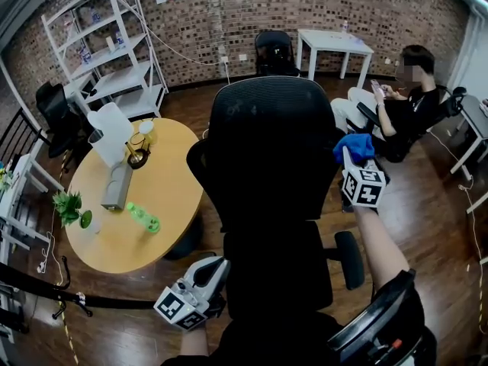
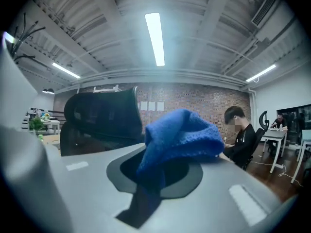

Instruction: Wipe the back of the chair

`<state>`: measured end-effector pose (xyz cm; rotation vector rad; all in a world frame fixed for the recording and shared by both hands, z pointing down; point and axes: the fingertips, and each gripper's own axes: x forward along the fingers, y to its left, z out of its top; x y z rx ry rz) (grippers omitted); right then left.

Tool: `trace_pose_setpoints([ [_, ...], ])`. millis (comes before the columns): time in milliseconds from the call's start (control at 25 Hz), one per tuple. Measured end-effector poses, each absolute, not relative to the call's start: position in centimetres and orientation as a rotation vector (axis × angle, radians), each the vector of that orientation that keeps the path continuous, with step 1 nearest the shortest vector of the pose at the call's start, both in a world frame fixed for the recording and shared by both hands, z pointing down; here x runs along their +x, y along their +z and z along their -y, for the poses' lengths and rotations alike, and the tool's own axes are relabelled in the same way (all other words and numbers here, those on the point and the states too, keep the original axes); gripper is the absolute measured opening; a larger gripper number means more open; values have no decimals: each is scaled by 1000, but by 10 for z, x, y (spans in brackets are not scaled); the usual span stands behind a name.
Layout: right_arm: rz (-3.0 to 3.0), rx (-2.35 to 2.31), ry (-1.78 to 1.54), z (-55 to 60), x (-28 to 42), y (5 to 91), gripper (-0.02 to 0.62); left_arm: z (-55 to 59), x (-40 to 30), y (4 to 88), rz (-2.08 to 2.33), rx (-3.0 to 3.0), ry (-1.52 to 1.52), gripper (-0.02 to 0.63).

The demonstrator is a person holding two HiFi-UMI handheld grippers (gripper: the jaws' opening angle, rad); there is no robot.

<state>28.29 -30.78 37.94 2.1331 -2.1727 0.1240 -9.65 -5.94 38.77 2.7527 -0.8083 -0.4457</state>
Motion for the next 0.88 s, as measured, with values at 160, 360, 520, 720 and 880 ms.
trace_pose_setpoints([
  [160, 2197, 1946, 82, 331, 231, 402, 57, 56, -106, 394, 859, 2746, -398, 6],
  [360, 2286, 1705, -31, 353, 142, 401, 57, 46, -133, 397, 980, 2697, -392, 6],
  [520, 2378, 1541, -92, 357, 75, 400, 57, 35, -155, 393, 1084, 2676, -408, 6],
  [720, 2470, 1363, -137, 355, -4, 403, 57, 20, -186, 398, 1220, 2628, -421, 6],
  [880, 2535, 1182, -183, 348, -66, 406, 57, 10, -206, 400, 1317, 2595, -430, 6],
])
